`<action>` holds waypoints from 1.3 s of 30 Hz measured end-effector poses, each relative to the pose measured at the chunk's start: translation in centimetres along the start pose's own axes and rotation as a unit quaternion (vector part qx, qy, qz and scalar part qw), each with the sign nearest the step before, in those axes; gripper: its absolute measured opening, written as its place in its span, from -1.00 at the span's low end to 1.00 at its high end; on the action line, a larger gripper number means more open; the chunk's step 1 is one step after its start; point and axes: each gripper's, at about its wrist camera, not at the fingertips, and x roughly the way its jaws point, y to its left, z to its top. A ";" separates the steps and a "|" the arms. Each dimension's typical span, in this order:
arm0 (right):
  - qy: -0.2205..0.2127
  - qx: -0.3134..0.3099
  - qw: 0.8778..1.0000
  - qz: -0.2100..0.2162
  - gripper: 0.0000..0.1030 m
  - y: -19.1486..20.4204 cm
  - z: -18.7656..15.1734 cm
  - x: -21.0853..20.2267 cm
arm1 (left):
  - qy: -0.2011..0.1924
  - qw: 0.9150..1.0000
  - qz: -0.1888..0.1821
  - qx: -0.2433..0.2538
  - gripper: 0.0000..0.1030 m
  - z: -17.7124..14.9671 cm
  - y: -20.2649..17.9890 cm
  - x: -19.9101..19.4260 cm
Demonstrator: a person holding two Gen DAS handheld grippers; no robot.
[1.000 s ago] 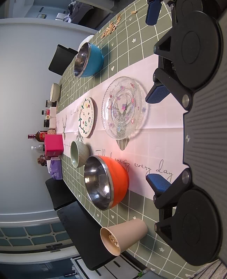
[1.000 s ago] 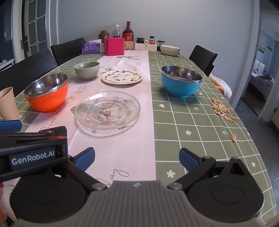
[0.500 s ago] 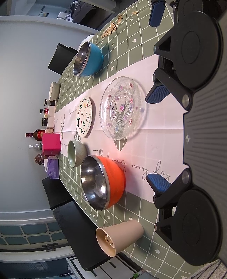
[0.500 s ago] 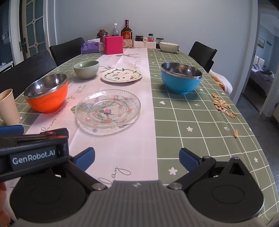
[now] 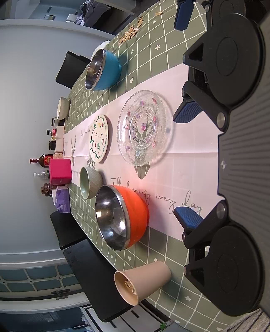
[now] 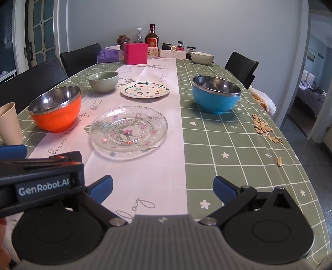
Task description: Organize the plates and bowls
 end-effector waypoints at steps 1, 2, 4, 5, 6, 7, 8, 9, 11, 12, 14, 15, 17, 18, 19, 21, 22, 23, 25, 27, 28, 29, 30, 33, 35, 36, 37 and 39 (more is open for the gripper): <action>0.000 -0.001 1.000 0.002 0.95 0.0 0.0 0.0 | 0.001 1.000 0.000 0.000 1.00 0.0 0.0 0.0; 0.000 -0.001 1.000 0.003 0.95 0.1 0.0 0.0 | 0.000 1.000 0.000 0.000 1.00 0.0 0.0 0.0; -0.001 -0.001 1.000 0.004 0.95 0.1 0.0 0.0 | 0.001 1.000 0.000 0.000 1.00 0.0 0.0 0.0; -0.002 -0.001 1.000 0.004 0.95 0.1 0.0 0.0 | 0.001 1.000 -0.001 -0.002 1.00 0.0 0.0 0.0; -0.002 0.001 1.000 0.005 0.95 0.1 0.0 0.0 | 0.002 1.000 -0.001 -0.002 1.00 0.0 0.0 0.0; -0.001 0.003 1.000 0.007 0.95 0.0 0.0 0.0 | 0.003 1.000 -0.003 -0.004 1.00 0.0 0.0 0.1; 0.001 0.005 1.000 0.008 0.95 0.0 0.0 0.1 | 0.005 1.000 -0.004 -0.005 1.00 0.0 0.0 0.1; 0.001 0.006 1.000 0.009 0.95 0.0 0.0 0.1 | 0.007 1.000 -0.005 -0.007 1.00 0.0 0.1 0.2; 0.001 0.007 1.000 0.008 0.95 0.0 -0.1 0.1 | 0.010 1.000 -0.008 -0.011 1.00 0.0 0.2 0.2; 0.001 0.007 1.000 0.009 0.95 0.0 -0.1 0.1 | 0.012 1.000 -0.010 -0.013 1.00 0.0 0.3 0.3; 0.000 0.008 1.000 0.011 0.95 0.0 0.0 0.2 | 0.011 1.000 -0.012 -0.019 1.00 0.0 0.4 0.2; -0.003 0.007 1.000 0.014 0.95 0.0 0.1 0.1 | 0.009 1.000 -0.012 -0.021 1.00 0.0 0.5 0.1; -0.013 0.006 1.000 0.022 0.95 0.1 0.2 -0.3 | 0.003 1.000 -0.011 -0.020 1.00 0.3 0.7 -0.3; -0.018 0.006 0.999 0.026 0.95 0.2 0.3 -0.5 | 0.003 1.000 -0.009 -0.018 1.00 0.6 0.8 -0.5; -0.023 0.008 0.999 0.032 0.95 0.2 0.4 -0.7 | 0.003 1.000 -0.008 -0.015 1.00 0.9 1.0 -0.7; -0.028 0.013 0.999 0.045 0.95 0.2 0.6 -1.1 | -0.003 1.000 -0.008 -0.020 1.00 1.5 1.3 -1.2; -0.030 0.016 0.998 0.050 0.95 0.2 0.7 -1.2 | -0.007 1.000 -0.009 -0.023 1.00 1.8 1.6 -1.5; -0.033 0.020 0.998 0.053 0.95 0.2 0.9 -1.4 | -0.012 1.000 -0.009 -0.025 1.00 2.2 1.8 -1.8; -0.039 0.024 0.998 0.054 0.95 0.3 1.1 -1.5 | -0.019 1.000 -0.006 -0.023 1.00 3.1 2.3 -2.2; -0.046 0.016 0.997 0.054 0.95 0.4 1.3 -1.6 | -0.017 1.000 0.003 -0.020 1.00 3.8 2.9 -2.3; -0.049 0.010 0.997 0.054 0.95 0.5 1.4 -1.8 | -0.007 1.000 0.009 -0.017 1.00 4.3 3.2 -2.1; -0.052 0.007 0.997 0.052 0.95 0.6 1.5 -1.9 | 0.009 1.000 0.017 -0.017 1.00 4.7 3.7 -1.9; -0.054 0.007 0.997 0.052 0.95 0.6 1.7 -2.1 | 0.016 0.999 0.018 -0.023 1.00 5.1 4.2 -1.8; -0.058 0.020 0.996 0.061 0.95 0.1 2.3 -2.9 | 0.032 0.998 0.018 -0.044 1.00 5.9 6.3 -1.4; -0.064 0.027 0.995 0.069 0.95 -0.2 2.8 -3.3 | 0.037 0.998 0.027 -0.045 1.00 6.4 7.4 -1.1; -0.067 0.027 0.995 0.073 0.95 -0.2 3.1 -3.5 | 0.039 0.998 0.033 -0.045 1.00 6.6 7.8 -1.0; -0.069 0.024 0.994 0.078 0.95 -0.2 3.4 -3.6 | 0.042 0.997 0.038 -0.047 1.00 6.9 8.3 -0.8; -0.073 0.012 0.993 0.088 0.95 0.2 4.3 -4.0 | 0.050 0.997 0.043 -0.052 1.00 7.6 9.2 -0.3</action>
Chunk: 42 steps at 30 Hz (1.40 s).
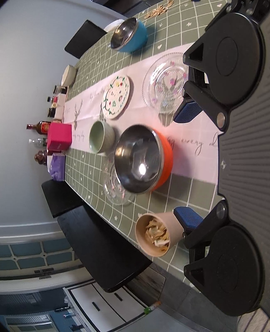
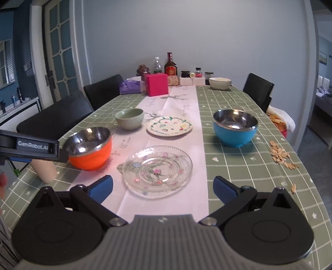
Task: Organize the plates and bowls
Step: 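Move both grippers toward the orange steel bowl's rim, then close the left gripper on the orange bowl rim while the right gripper grips the rim too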
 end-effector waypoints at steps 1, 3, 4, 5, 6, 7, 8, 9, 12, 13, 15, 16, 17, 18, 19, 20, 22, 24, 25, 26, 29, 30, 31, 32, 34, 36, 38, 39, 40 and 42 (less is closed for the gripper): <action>-0.001 -0.008 1.000 0.004 0.95 0.4 0.5 -0.1 | 0.005 1.000 -0.001 -0.004 1.00 0.5 0.3 0.3; -0.010 -0.029 0.999 0.022 0.95 1.2 1.4 -0.4 | 0.011 1.000 -0.003 -0.012 1.00 1.3 0.9 1.0; -0.012 -0.039 0.999 0.032 0.95 1.6 2.0 -0.5 | 0.014 1.000 -0.001 -0.015 1.00 1.7 1.1 1.3; -0.011 -0.049 0.998 0.038 0.95 2.1 2.7 -0.5 | 0.019 1.000 0.004 -0.015 1.00 2.1 1.1 1.6; -0.009 -0.054 0.998 0.043 0.95 2.4 3.4 -0.3 | 0.022 1.000 0.007 -0.013 1.00 2.3 1.1 1.9; -0.003 -0.054 0.997 0.049 0.95 2.5 4.3 -0.1 | 0.025 1.000 0.008 -0.013 1.00 2.6 1.1 2.2; 0.003 -0.048 0.997 0.056 0.95 2.6 5.2 0.3 | 0.031 0.999 0.011 -0.013 1.00 2.8 1.1 2.4; 0.008 -0.040 0.997 0.062 0.95 2.6 6.1 0.8 | 0.035 0.999 0.012 -0.013 1.00 2.9 1.0 2.7; 0.004 -0.040 0.997 0.066 0.95 2.6 8.8 2.6 | 0.038 0.999 0.007 -0.005 1.00 3.2 0.3 3.3; 0.003 -0.044 0.997 0.058 0.95 2.8 9.6 3.5 | 0.042 0.999 0.006 0.001 1.00 3.3 0.1 3.6; 0.010 -0.053 0.998 0.038 0.95 3.2 10.8 5.4 | 0.046 0.999 0.003 0.012 1.00 3.3 -0.4 4.2; 0.014 -0.059 0.997 0.040 0.94 3.5 11.3 6.4 | 0.046 0.999 0.001 0.015 1.00 3.3 -0.6 4.4; 0.019 -0.064 0.996 0.051 0.91 3.8 11.6 7.4 | 0.046 0.999 -0.004 0.016 1.00 3.2 -0.7 4.7; 0.029 -0.068 0.995 0.059 0.89 4.2 11.8 8.6 | 0.046 0.999 -0.008 0.015 1.00 3.2 -0.8 5.0; 0.043 -0.069 0.995 0.064 0.82 4.8 11.8 10.0 | 0.046 0.999 -0.011 0.013 1.00 3.3 -0.7 5.3; 0.055 -0.065 0.994 0.068 0.72 5.2 11.8 11.3 | 0.046 0.999 -0.014 0.013 1.00 3.4 -0.8 5.5; 0.078 -0.053 0.992 0.081 0.67 6.0 11.6 13.6 | 0.041 0.999 -0.015 0.013 1.00 3.5 -0.7 6.0; 0.106 -0.036 0.989 0.093 0.67 6.7 11.2 16.2 | 0.036 0.999 -0.007 0.014 1.00 3.6 -0.7 6.4; 0.121 -0.029 0.988 0.096 0.67 7.2 11.0 17.6 | 0.036 0.999 -0.005 0.015 1.00 3.7 -0.7 6.7; 0.137 -0.022 0.985 0.098 0.67 7.6 10.7 18.9 | 0.038 0.999 -0.006 0.015 1.00 3.8 -0.6 7.0; 0.174 -0.003 0.978 0.112 0.62 8.3 10.3 22.2 | 0.051 0.999 -0.004 -0.003 0.99 3.9 -0.1 8.0; 0.185 0.000 0.976 0.117 0.62 8.6 10.3 23.2 | 0.055 0.998 0.001 -0.010 0.99 3.9 0.1 8.3; 0.193 0.001 0.974 0.118 0.61 8.8 10.2 24.0 | 0.064 0.998 0.001 -0.014 0.99 3.8 0.3 8.8; 0.201 -0.001 0.972 0.119 0.57 9.1 10.2 24.6 | 0.068 0.997 0.002 -0.019 0.99 3.8 0.6 9.0; 0.209 -0.014 0.971 0.116 0.48 9.6 10.1 25.5 | 0.076 0.997 0.003 -0.028 0.98 3.7 1.1 9.4; 0.217 -0.031 0.970 0.108 0.37 10.2 9.9 26.1 | 0.082 0.996 -0.003 -0.034 0.99 3.8 1.4 9.7; 0.226 -0.039 0.967 0.108 0.24 10.4 9.7 26.4 | 0.095 0.995 -0.007 -0.043 0.95 3.9 1.7 10.2; 0.228 -0.039 0.967 0.111 0.24 10.4 9.7 26.5 | 0.102 0.994 -0.009 -0.049 0.85 4.0 1.9 10.4; 0.229 -0.036 0.966 0.113 0.23 10.5 9.6 26.4 | 0.110 0.992 -0.013 -0.056 0.78 4.1 2.0 10.7; 0.231 -0.037 0.966 0.114 0.16 10.6 9.4 26.6 | 0.113 0.992 -0.013 -0.055 0.78 4.3 1.9 10.9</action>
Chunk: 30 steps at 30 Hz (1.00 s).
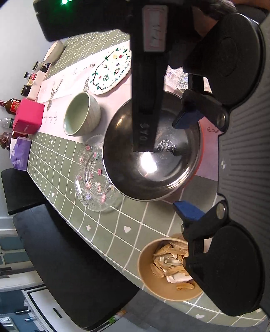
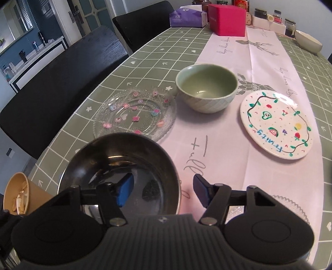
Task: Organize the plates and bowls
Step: 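Close the left gripper on the orange bowl rim while the right gripper grips the rim too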
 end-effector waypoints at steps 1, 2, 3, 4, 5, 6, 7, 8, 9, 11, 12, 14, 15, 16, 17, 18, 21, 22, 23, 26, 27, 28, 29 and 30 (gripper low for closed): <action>0.004 0.000 1.000 0.004 0.06 -0.1 0.0 0.1 | 0.002 1.000 0.003 -0.001 0.77 0.1 -0.1 0.1; 0.007 0.003 1.000 0.008 -0.04 -0.2 0.0 0.2 | 0.002 1.000 0.005 -0.001 0.77 0.1 -0.1 0.1; 0.009 0.008 1.000 0.010 -0.09 -0.3 0.0 0.2 | 0.002 1.000 0.005 0.000 0.76 0.1 -0.2 0.2; 0.011 0.014 1.000 0.011 -0.22 -0.4 0.1 0.3 | 0.003 1.000 0.006 0.002 0.73 0.2 -0.2 0.3; 0.012 0.016 1.000 0.011 -0.31 -0.4 0.0 0.3 | 0.003 1.000 0.007 0.004 0.71 0.3 -0.4 0.4; 0.012 0.013 1.000 0.008 -0.36 -0.5 0.1 0.3 | 0.003 1.000 0.008 0.007 0.64 0.4 -0.5 0.5; 0.013 0.009 1.000 0.005 -0.43 -0.4 0.1 0.3 | 0.005 1.000 0.009 0.008 0.61 0.4 -0.6 0.7; 0.012 0.003 1.000 0.000 -0.55 -0.5 0.0 0.3 | 0.005 1.000 0.014 0.009 0.59 0.5 -0.7 0.8; 0.012 -0.001 1.000 -0.005 -0.60 -0.5 0.0 0.3 | 0.004 1.000 0.023 0.011 0.41 0.4 -0.9 0.8; 0.013 0.001 1.000 -0.002 -0.62 -0.8 -0.1 0.2 | 0.004 0.999 0.045 0.023 0.12 0.4 -1.1 1.0; 0.013 0.006 1.000 0.001 -0.63 -1.0 -0.2 0.2 | 0.002 0.998 0.052 0.027 -0.03 0.5 -1.2 1.1; 0.012 0.013 1.000 0.002 -0.70 -1.4 -0.3 0.1 | -0.003 0.998 0.065 0.021 -0.31 0.5 -0.9 1.1; 0.013 0.016 1.000 0.003 -0.71 -1.5 -0.3 0.1 | -0.004 0.998 0.068 0.019 -0.40 0.6 -0.8 1.1; 0.013 0.020 1.000 0.005 -0.73 -1.7 -0.4 0.0 | -0.004 0.997 0.069 0.019 -0.47 0.7 -0.6 1.2; 0.014 0.025 1.000 0.007 -0.74 -1.8 -0.5 -0.1 | -0.004 0.997 0.070 0.019 -0.49 0.8 -0.5 1.2; 0.015 0.029 0.999 0.009 -0.75 -1.9 -0.5 -0.1 | -0.004 0.997 0.070 0.019 -0.50 0.9 -0.4 1.3; 0.017 0.033 0.999 0.013 -0.76 -2.1 -0.6 -0.3 | 0.001 0.998 0.062 0.019 -0.47 1.0 -0.2 1.3; 0.018 0.034 0.999 0.013 -0.77 -2.1 -0.6 -0.3 | 0.001 0.998 0.061 0.023 -0.45 1.0 -0.3 1.3; 0.019 0.034 0.999 0.013 -0.78 -2.1 -0.7 -0.4 | 0.001 0.998 0.062 0.026 -0.45 1.0 -0.3 1.3; 0.018 0.036 0.999 0.014 -0.80 -2.2 -0.7 -0.4 | -0.011 0.996 0.082 0.040 -0.19 0.7 -0.7 1.2; 0.018 0.036 0.999 0.015 -0.81 -2.2 -0.7 -0.4 | -0.017 0.995 0.089 0.050 -0.06 0.6 -0.9 1.0; 0.018 0.037 0.999 0.016 -0.82 -2.3 -0.8 -0.5 | -0.025 0.993 0.097 0.060 0.01 0.5 -1.0 0.7; 0.018 0.038 0.999 0.017 -0.84 -2.4 -0.8 -0.6 | -0.034 0.992 0.102 0.066 0.03 0.4 -1.0 0.4; 0.019 0.038 0.999 0.018 -0.85 -2.5 -0.9 -0.7 | -0.043 0.991 0.106 0.070 0.07 0.4 -1.1 0.1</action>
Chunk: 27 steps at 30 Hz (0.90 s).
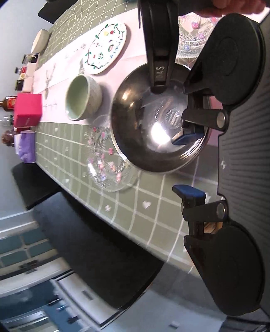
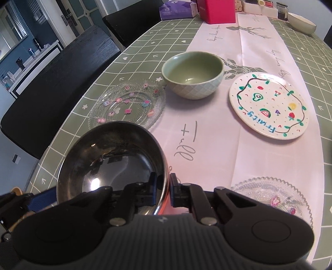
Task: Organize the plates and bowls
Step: 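Close the left gripper on the orange bowl rim while the right gripper grips the rim too, then lift and carry the orange bowl with both grippers toward the beige cup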
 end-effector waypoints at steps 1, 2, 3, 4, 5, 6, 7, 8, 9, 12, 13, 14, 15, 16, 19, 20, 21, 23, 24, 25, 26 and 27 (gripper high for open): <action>0.001 -0.001 1.000 -0.001 -0.85 -0.1 0.0 0.0 | -0.007 1.000 0.005 0.001 0.11 0.0 0.0 -0.3; 0.001 -0.003 1.000 -0.002 -0.85 -0.1 0.0 -0.1 | -0.014 1.000 0.008 0.000 0.13 0.1 0.1 -0.6; 0.001 -0.004 1.000 -0.003 -0.85 -0.2 -0.1 -0.1 | -0.022 1.000 0.006 -0.003 0.19 0.2 0.2 -0.9; 0.001 -0.007 1.000 -0.003 -0.85 -0.2 -0.2 -0.2 | -0.030 1.000 0.000 -0.004 0.26 0.4 0.3 -1.1; 0.001 -0.008 1.000 -0.003 -0.85 -0.1 -0.2 -0.2 | -0.033 0.999 -0.010 -0.002 0.28 0.6 0.3 -1.2; 0.001 -0.006 1.000 -0.002 -0.85 -0.2 -0.3 -0.2 | -0.031 0.999 -0.020 0.003 0.30 0.8 0.2 -1.1; 0.002 -0.003 1.000 -0.001 -0.85 -0.3 -0.4 -0.3 | -0.021 0.999 -0.028 0.009 0.30 1.1 0.3 -0.9; 0.004 0.000 1.000 0.001 -0.85 -0.4 -0.4 -0.3 | -0.012 0.999 -0.033 0.011 0.30 1.2 0.3 -0.6; 0.005 0.004 1.000 0.003 -0.85 -0.5 -0.5 -0.4 | -0.003 0.999 -0.034 0.007 0.28 1.2 0.3 -0.3; 0.006 0.014 1.000 0.011 -0.85 -0.8 -0.7 -0.4 | 0.020 0.999 -0.037 -0.004 0.09 1.2 0.3 0.9; 0.007 0.018 1.000 0.014 -0.85 -0.8 -0.7 -0.4 | 0.026 0.999 -0.044 -0.005 0.04 1.1 0.3 1.3; 0.007 0.021 1.000 0.016 -0.85 -0.9 -0.7 -0.4 | 0.034 0.998 -0.049 -0.008 0.00 1.1 0.4 1.7; 0.007 0.022 1.000 0.016 -0.85 -0.9 -0.7 -0.4 | 0.042 0.998 -0.054 -0.013 -0.10 1.2 0.5 2.1; 0.007 0.022 1.000 0.017 -0.85 -0.8 -0.8 -0.4 | 0.050 0.997 -0.061 -0.022 -0.15 1.2 0.7 2.5; 0.009 0.026 0.999 0.021 -0.85 -0.9 -1.0 -0.5 | 0.074 0.994 -0.070 -0.045 -0.56 1.3 1.0 3.7; 0.011 0.034 0.999 0.023 -0.84 -1.1 -1.0 -0.5 | 0.073 0.994 -0.070 -0.047 -0.57 1.3 1.1 3.8; 0.014 0.042 0.999 0.029 -0.83 -1.3 -1.1 -0.6 | 0.074 0.994 -0.071 -0.048 -0.57 1.3 1.1 3.8; 0.015 0.046 0.998 0.032 -0.82 -1.5 -1.3 -0.7 | 0.078 0.992 -0.077 -0.056 -0.62 1.2 1.4 3.7; 0.015 0.046 0.998 0.032 -0.82 -1.5 -1.3 -0.7 | 0.079 0.992 -0.082 -0.060 -0.65 1.3 1.6 3.6; 0.015 0.049 0.998 0.033 -0.83 -1.6 -1.4 -0.7 | 0.081 0.991 -0.085 -0.064 -0.68 1.3 1.8 3.5; 0.016 0.052 0.998 0.035 -0.83 -1.7 -1.4 -0.7 | 0.084 0.990 -0.087 -0.066 -0.69 1.3 1.9 3.4; 0.017 0.051 0.998 0.038 -0.83 -1.6 -1.5 -0.7 | 0.084 0.990 -0.089 -0.068 -0.71 1.4 2.1 3.3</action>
